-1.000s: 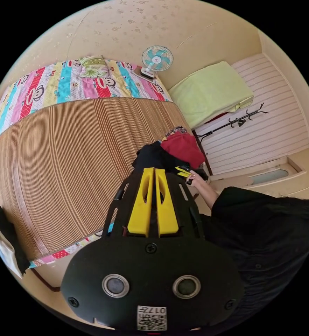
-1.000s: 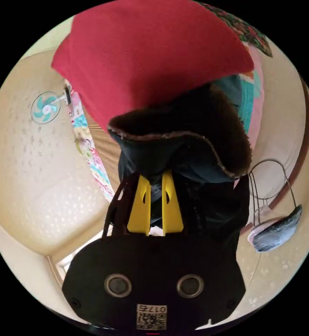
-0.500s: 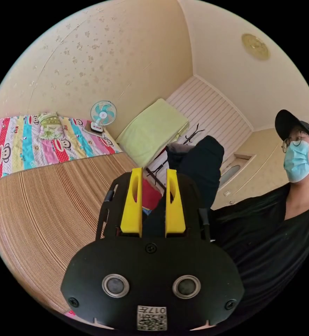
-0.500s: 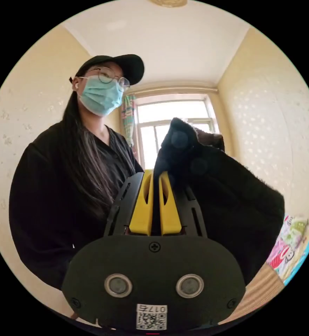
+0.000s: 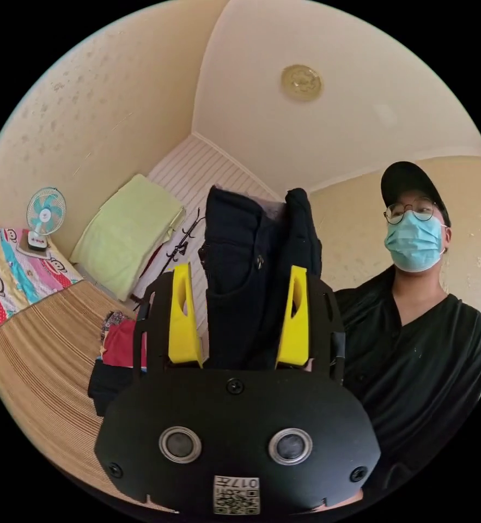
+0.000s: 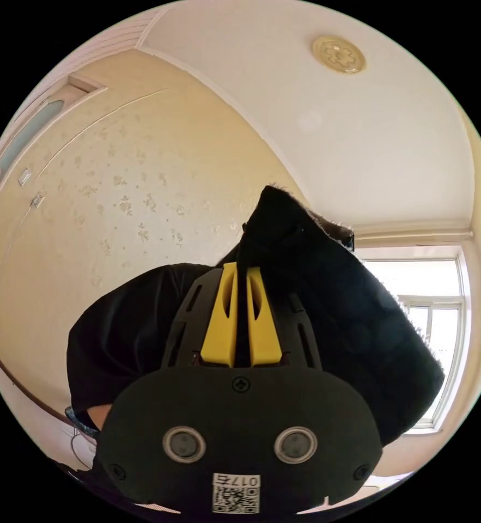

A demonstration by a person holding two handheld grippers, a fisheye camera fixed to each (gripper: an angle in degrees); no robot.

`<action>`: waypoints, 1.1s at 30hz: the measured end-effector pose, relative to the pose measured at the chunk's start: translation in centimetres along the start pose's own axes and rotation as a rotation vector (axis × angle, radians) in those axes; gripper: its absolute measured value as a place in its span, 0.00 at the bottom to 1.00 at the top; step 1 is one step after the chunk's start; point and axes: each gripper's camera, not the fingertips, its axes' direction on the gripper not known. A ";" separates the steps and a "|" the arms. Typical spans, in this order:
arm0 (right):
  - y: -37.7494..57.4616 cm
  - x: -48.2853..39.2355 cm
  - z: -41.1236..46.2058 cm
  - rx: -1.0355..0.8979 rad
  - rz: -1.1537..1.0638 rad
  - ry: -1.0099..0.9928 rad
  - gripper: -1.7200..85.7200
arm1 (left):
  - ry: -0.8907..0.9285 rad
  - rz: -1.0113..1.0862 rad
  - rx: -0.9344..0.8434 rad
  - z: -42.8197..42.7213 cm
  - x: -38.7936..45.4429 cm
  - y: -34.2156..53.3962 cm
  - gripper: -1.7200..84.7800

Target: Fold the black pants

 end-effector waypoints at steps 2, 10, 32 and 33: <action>-0.9 1.3 1.3 -0.038 0.017 -0.034 0.04 | 0.101 0.023 -0.033 1.3 0.8 -2.2 0.25; -6.2 0.6 4.0 -0.225 -0.051 0.023 0.04 | 0.193 0.049 -0.032 0.2 6.8 -6.8 0.08; 4.3 4.7 -2.3 -0.295 0.864 1.408 0.30 | -0.115 0.408 0.167 -4.9 27.3 -11.2 0.06; 6.1 5.4 -4.1 -0.197 0.915 1.300 0.30 | -0.094 0.431 0.140 -5.0 28.2 -11.2 0.06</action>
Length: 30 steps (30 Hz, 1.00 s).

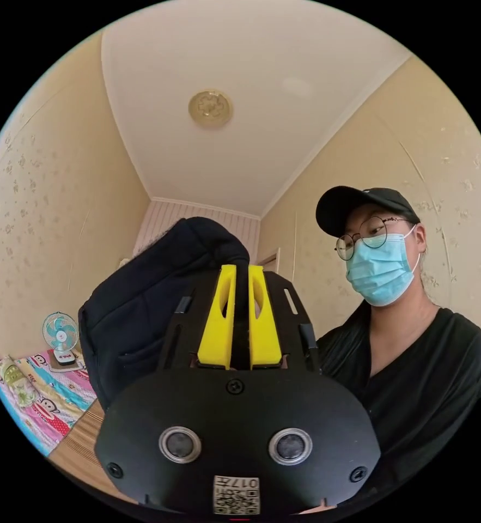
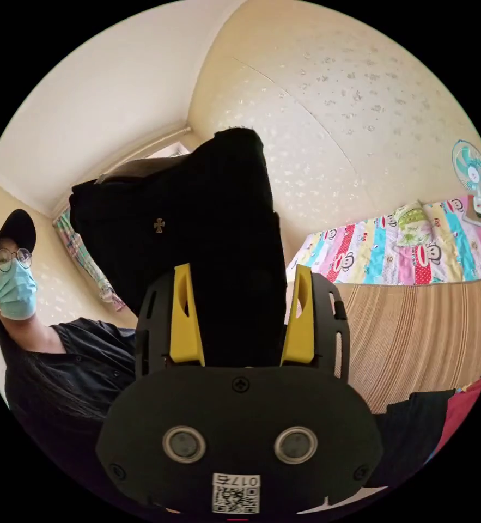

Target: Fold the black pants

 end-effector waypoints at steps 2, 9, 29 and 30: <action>-0.3 2.4 1.6 0.022 0.056 -0.296 0.30 | 0.020 0.028 -0.021 -0.7 1.3 -0.9 0.06; -7.8 -10.4 4.8 0.030 -0.321 -0.305 0.07 | -0.274 0.119 0.072 -7.5 9.4 -5.6 0.07; -18.3 17.1 31.2 -0.476 0.057 0.883 0.12 | -1.382 -0.923 -0.481 -32.8 -27.4 17.0 0.14; -13.6 21.0 31.9 -0.606 0.154 0.857 0.12 | -1.359 -1.075 -0.558 -34.2 -27.7 22.9 0.14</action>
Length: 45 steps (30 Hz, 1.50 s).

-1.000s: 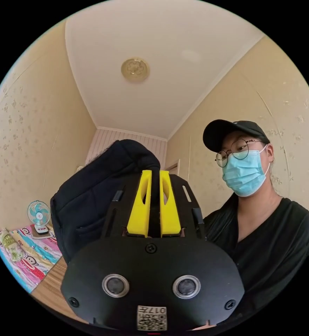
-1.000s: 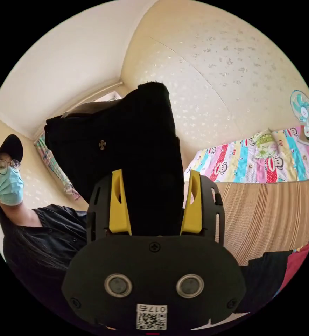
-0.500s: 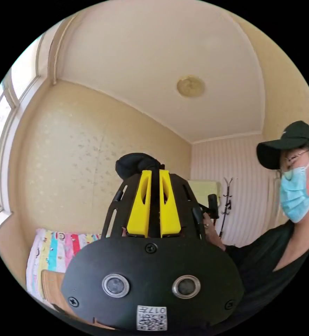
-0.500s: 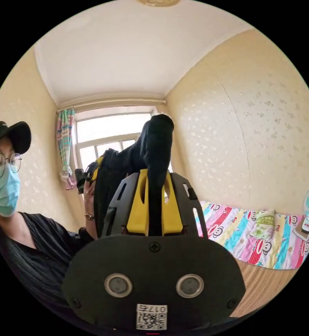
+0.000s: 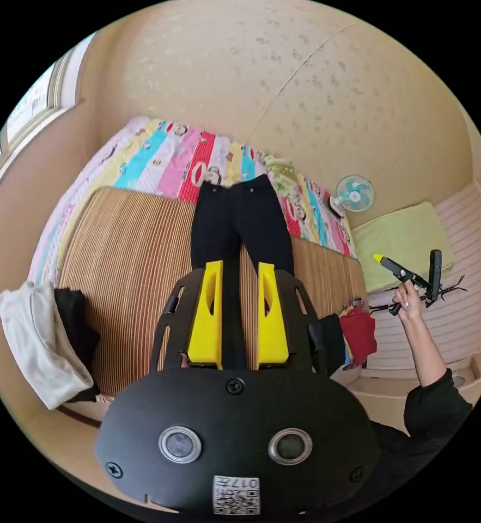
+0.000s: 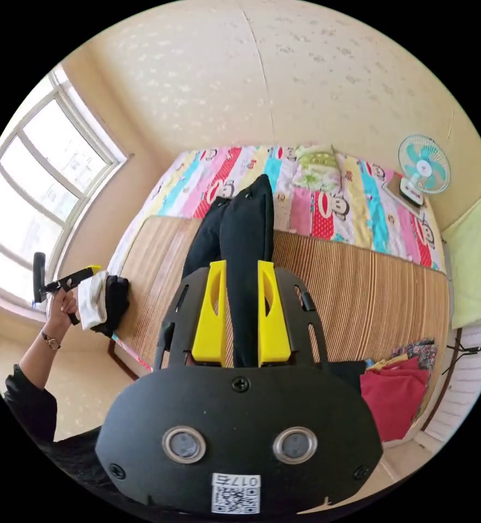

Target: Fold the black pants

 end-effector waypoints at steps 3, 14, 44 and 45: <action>6.6 2.3 11.3 -0.294 0.056 -0.035 0.12 | 0.008 -0.123 -0.263 10.0 -6.1 6.8 0.13; 14.3 -1.6 27.1 -0.522 0.168 -0.557 0.17 | 0.250 -0.358 -0.586 26.5 -8.4 23.6 0.12; 19.4 2.6 23.7 -0.497 -0.052 0.001 0.14 | 0.133 -0.847 -0.202 11.7 -10.4 42.1 0.09; 20.0 3.9 23.6 -0.475 -0.036 0.049 0.15 | 0.148 -0.765 -0.231 12.6 -9.0 40.5 0.09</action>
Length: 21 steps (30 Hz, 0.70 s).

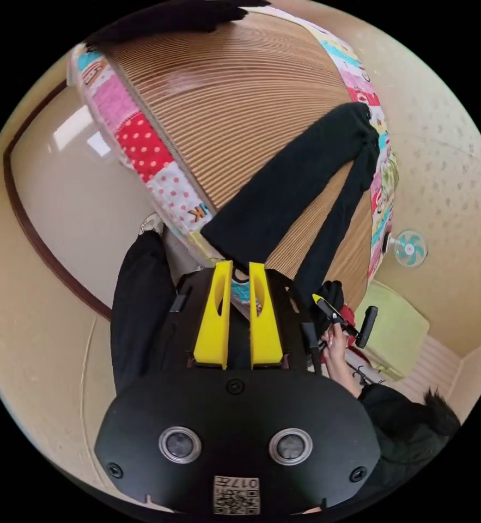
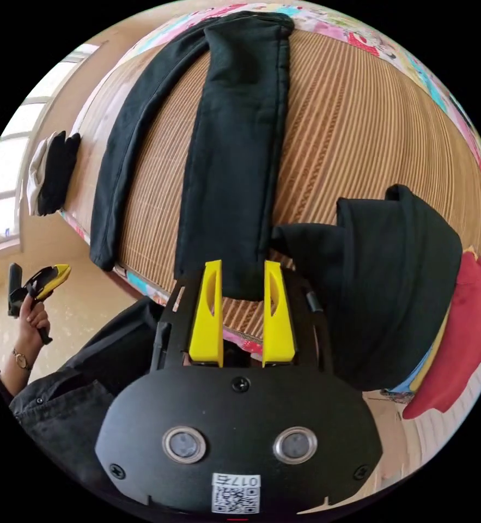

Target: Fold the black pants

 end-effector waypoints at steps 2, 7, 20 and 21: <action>0.1 1.4 2.6 -0.100 0.035 0.005 0.15 | -0.016 0.121 -0.039 1.4 3.4 -0.3 0.11; 1.3 2.1 1.5 -0.118 0.077 -0.415 0.07 | -0.029 0.402 -0.157 5.6 12.9 -0.1 0.15; 3.5 -1.5 -2.0 -0.299 -0.427 -0.772 0.06 | -0.344 0.884 -0.379 15.7 23.8 7.4 0.07; 1.2 0.2 -0.9 -0.399 -0.391 -0.753 0.07 | -0.318 0.857 -0.356 15.1 22.9 7.5 0.06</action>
